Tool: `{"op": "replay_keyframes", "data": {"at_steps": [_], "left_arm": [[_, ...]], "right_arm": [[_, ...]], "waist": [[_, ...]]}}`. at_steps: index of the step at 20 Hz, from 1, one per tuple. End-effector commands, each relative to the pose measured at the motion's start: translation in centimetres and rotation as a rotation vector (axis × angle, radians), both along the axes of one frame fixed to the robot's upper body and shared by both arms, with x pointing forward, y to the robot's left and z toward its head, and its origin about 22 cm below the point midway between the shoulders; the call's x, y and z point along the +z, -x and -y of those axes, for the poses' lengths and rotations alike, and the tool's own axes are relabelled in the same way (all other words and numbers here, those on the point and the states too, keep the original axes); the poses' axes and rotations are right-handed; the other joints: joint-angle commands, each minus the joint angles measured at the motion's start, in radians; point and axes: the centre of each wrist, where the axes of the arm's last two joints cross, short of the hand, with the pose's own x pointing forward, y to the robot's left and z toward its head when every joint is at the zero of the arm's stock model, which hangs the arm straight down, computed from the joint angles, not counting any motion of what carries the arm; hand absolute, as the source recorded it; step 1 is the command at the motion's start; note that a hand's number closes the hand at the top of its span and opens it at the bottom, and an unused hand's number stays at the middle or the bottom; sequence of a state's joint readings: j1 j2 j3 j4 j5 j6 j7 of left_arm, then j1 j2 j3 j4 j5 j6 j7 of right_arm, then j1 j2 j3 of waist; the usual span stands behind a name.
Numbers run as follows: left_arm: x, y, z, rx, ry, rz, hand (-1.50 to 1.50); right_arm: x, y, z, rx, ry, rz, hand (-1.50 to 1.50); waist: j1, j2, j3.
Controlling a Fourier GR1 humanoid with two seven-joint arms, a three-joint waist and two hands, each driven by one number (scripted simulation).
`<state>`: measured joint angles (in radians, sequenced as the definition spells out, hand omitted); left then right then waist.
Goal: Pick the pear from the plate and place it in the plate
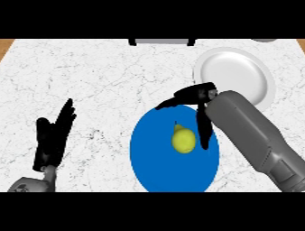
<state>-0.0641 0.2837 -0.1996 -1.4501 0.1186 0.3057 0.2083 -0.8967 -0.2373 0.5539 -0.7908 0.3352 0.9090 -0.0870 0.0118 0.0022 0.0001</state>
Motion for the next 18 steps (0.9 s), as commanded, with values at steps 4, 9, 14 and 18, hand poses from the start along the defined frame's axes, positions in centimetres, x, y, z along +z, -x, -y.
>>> {"op": "replay_keyframes", "data": {"at_steps": [4, 9, 14, 18], "left_arm": [[0.1, 0.3, 0.3, 0.000, -0.008, -0.011, 0.00], [-0.1, 0.8, 0.0, 0.009, -0.020, 0.006, 0.00], [-2.2, 0.6, 0.3, 0.000, 0.004, -0.007, 0.00], [-1.3, 0.9, 1.9, -0.004, 0.000, 0.001, 0.00]], "right_arm": [[-1.3, -0.1, 0.2, 0.032, 0.005, -0.012, -1.50], [-3.0, 1.7, -0.2, 0.020, 0.013, -0.020, -1.50], [-3.6, 0.8, 1.0, 0.023, 0.026, -0.034, -1.50], [-3.8, 0.7, -0.7, 0.043, 0.042, -0.036, -1.50]], "waist": [[-0.001, 0.000, 0.000], [-0.007, -0.003, 0.000], [-0.004, 0.000, 0.000], [0.000, 0.000, 0.000]]}}
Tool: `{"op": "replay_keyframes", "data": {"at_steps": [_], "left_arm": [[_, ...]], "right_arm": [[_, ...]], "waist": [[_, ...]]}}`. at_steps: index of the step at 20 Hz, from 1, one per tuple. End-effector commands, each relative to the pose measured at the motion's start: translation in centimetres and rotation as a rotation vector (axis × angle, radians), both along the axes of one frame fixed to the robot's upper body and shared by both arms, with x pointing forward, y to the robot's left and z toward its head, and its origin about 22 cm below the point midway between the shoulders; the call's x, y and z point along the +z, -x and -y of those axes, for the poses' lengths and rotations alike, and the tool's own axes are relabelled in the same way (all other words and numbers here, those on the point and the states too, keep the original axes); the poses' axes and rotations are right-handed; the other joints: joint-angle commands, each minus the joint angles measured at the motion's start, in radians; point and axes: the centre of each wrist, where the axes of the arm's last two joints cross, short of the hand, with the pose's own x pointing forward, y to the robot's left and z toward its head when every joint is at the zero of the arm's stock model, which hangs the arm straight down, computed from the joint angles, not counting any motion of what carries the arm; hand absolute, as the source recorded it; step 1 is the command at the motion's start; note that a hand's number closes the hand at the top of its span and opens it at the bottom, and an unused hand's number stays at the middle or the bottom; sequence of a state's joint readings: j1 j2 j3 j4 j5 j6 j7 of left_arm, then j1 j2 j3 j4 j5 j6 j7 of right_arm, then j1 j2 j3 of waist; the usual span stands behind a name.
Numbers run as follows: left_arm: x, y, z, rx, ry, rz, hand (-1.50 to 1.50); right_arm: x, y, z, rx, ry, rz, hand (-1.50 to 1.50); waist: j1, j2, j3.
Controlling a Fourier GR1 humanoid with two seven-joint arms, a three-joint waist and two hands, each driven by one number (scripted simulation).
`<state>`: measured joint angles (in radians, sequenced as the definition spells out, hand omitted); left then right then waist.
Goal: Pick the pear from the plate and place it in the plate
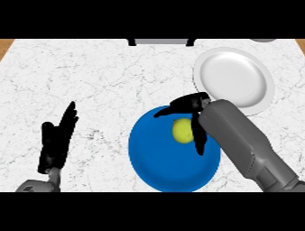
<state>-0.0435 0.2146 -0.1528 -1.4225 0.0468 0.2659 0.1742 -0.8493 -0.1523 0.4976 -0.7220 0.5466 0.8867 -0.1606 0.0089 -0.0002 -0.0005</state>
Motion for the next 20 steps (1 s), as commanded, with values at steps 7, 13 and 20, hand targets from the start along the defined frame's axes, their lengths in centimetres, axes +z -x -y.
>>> {"op": "replay_keyframes", "data": {"at_steps": [7, 13, 20], "left_arm": [[0.6, 1.3, 0.5, -0.018, 0.011, -0.001, 0.00], [0.4, 1.6, -1.2, -0.012, 0.001, 0.001, 0.00], [0.4, 1.0, -1.3, 0.029, -0.014, -0.011, 0.00]], "right_arm": [[-2.2, 0.4, 0.9, 0.090, -0.067, 0.088, 1.50], [0.5, -0.3, -0.7, -0.002, -0.109, 0.206, 1.50], [1.3, 0.4, 1.1, -0.390, -0.204, 0.719, 1.50]], "waist": [[0.008, 0.003, 0.001], [0.000, 0.000, 0.000], [-0.033, -0.012, 0.001]]}}
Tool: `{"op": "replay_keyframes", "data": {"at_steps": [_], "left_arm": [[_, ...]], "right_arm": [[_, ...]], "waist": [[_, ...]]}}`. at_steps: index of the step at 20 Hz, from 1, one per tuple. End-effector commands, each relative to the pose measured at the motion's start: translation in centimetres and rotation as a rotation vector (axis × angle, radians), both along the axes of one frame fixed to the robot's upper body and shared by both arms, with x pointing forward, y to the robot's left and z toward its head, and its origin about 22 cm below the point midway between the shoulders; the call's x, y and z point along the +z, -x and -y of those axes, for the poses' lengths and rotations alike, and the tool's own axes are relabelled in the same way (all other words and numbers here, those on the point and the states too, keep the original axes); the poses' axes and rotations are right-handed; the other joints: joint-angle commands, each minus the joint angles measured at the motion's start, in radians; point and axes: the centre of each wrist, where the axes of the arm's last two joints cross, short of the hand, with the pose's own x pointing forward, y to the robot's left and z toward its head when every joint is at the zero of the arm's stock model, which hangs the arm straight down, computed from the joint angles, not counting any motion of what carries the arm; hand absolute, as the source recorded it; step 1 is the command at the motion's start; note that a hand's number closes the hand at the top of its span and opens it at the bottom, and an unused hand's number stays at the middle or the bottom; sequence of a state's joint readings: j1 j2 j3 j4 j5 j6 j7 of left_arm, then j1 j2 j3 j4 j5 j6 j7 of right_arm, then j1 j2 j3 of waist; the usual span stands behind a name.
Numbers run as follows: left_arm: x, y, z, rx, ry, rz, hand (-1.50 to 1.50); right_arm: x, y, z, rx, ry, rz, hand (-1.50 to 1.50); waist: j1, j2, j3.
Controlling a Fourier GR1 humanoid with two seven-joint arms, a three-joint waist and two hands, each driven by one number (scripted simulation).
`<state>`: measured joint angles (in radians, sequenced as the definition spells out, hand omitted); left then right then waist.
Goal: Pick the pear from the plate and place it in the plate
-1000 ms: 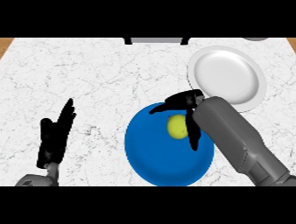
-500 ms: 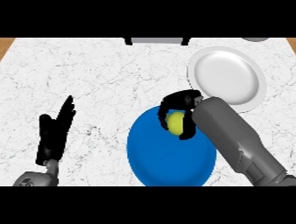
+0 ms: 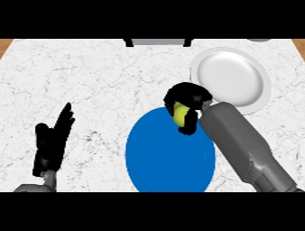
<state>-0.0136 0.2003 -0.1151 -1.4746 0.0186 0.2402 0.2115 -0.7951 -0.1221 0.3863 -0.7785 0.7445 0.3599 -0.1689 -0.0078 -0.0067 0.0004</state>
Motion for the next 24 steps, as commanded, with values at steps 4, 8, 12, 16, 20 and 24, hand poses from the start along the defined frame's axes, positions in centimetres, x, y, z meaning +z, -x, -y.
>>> {"op": "replay_keyframes", "data": {"at_steps": [4, 8, 12, 16, 20, 24], "left_arm": [[-1.3, 0.6, -1.2, 0.001, -0.009, -0.005, 0.00], [-0.2, 0.1, 0.1, 0.012, 0.005, -0.009, 0.00], [0.7, -0.1, 0.5, 0.004, 0.013, -0.012, 0.00], [0.3, -0.1, -1.3, -0.008, -0.003, 0.002, 0.00], [-0.7, -1.0, 0.2, -0.003, 0.001, 0.015, 0.00], [1.8, -1.0, 2.4, -0.021, -0.012, 0.022, 0.00]], "right_arm": [[3.6, -0.1, 0.6, -0.231, -0.129, 0.394, 1.50], [4.6, 2.2, 2.6, -0.293, -0.247, 0.489, 1.50], [8.5, 2.0, 4.5, -0.455, -0.333, 0.674, 1.50], [11.7, 2.5, 4.9, -0.568, -0.322, 0.688, 1.50], [10.3, 1.1, 8.3, -0.651, -0.292, 0.644, 1.50], [10.7, -0.9, 11.4, -0.700, -0.288, 0.627, 1.50]], "waist": [[-0.003, 0.003, -0.001], [-0.016, -0.001, 0.000], [-0.012, -0.001, 0.000], [0.003, 0.004, -0.001], [0.009, 0.008, -0.001], [0.017, 0.009, 0.000]]}}
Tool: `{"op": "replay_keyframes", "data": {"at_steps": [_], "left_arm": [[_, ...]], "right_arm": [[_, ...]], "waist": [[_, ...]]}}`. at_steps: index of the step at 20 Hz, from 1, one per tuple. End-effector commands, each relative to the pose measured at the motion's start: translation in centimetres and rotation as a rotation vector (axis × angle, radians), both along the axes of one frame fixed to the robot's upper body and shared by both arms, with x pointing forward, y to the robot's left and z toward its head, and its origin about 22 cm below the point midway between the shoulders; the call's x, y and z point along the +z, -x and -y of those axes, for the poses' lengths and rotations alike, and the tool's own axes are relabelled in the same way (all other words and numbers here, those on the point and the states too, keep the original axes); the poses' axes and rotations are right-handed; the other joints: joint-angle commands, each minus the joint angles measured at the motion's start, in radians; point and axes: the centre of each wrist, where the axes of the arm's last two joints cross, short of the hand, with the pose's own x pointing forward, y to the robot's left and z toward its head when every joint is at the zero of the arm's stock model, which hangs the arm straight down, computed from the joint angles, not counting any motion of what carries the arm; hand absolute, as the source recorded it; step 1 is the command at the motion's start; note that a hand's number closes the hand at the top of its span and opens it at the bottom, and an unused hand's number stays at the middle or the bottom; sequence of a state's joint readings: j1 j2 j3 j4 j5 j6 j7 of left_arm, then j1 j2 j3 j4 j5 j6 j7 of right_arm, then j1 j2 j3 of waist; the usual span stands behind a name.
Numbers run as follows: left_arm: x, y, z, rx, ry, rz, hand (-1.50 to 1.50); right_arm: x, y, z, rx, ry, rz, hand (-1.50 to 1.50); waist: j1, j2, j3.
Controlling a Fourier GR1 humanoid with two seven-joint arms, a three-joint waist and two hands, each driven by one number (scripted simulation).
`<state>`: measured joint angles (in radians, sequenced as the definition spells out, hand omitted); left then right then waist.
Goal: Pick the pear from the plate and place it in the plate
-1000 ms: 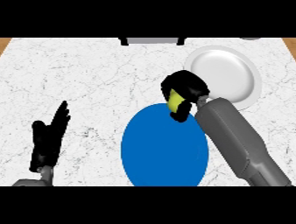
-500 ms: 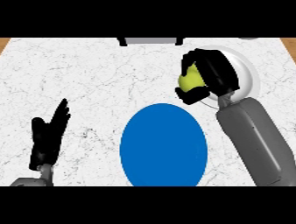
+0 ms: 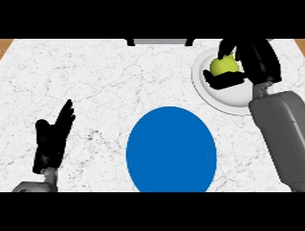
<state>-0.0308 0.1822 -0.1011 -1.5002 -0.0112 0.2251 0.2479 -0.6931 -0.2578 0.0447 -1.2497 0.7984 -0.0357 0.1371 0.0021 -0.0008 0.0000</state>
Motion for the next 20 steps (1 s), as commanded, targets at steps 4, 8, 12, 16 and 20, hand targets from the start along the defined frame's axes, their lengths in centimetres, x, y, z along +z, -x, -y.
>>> {"op": "replay_keyframes", "data": {"at_steps": [4, 8, 12, 16, 20], "left_arm": [[-0.9, 1.0, 0.5, 0.004, -0.003, -0.013, 0.00], [-1.0, 0.3, -0.2, -0.016, 0.004, 0.009, 0.00], [-1.1, -0.3, 1.7, -0.027, 0.007, -0.016, 0.00], [-0.9, -0.9, 0.2, -0.034, 0.012, 0.004, 0.00], [-0.8, -0.4, 1.8, -0.050, -0.001, 0.010, 0.00]], "right_arm": [[-1.8, -2.6, 3.8, -0.076, 0.006, -0.059, 1.50], [-4.7, -4.1, 4.5, -0.097, 0.048, -0.072, 1.50], [-5.1, -5.1, 6.3, -0.100, 0.091, -0.219, 1.50], [-6.5, -5.0, 9.3, -0.044, 0.092, -0.331, 1.50], [-7.7, -5.0, 9.6, -0.052, 0.146, -0.515, 1.50]], "waist": [[0.008, 0.002, 0.000], [0.016, 0.006, 0.000], [0.023, 0.010, 0.001], [0.030, 0.015, 0.001], [0.041, 0.018, 0.001]]}}
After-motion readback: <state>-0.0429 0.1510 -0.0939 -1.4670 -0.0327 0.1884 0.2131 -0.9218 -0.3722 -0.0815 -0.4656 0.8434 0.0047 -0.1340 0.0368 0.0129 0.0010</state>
